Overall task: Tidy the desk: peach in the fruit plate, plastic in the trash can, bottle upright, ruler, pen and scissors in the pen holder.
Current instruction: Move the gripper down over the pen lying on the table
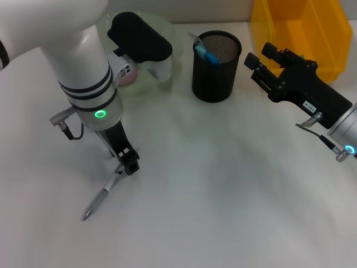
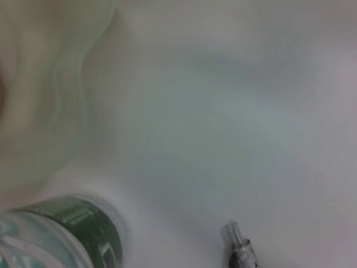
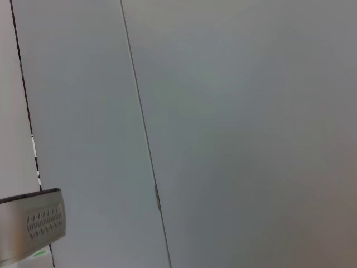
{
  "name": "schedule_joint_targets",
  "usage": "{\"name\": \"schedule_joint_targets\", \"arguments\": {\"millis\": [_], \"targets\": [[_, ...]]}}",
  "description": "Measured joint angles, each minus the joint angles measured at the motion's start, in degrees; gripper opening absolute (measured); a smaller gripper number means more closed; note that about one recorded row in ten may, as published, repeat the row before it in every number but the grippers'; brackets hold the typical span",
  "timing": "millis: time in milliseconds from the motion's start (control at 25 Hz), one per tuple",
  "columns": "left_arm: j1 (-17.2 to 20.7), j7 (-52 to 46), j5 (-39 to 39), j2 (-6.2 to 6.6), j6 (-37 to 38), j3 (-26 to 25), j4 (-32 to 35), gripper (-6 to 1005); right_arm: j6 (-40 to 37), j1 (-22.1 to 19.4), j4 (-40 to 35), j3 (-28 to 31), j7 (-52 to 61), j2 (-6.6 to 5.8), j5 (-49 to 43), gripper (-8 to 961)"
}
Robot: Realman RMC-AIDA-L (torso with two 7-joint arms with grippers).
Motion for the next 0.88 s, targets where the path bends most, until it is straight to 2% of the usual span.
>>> {"name": "schedule_joint_targets", "arguments": {"millis": [880], "targets": [[-0.32, -2.8, -0.47, 0.0, 0.83, -0.03, -0.65, 509, 0.07, -0.1, 0.0, -0.09, 0.0, 0.0, 0.0, 483]]}}
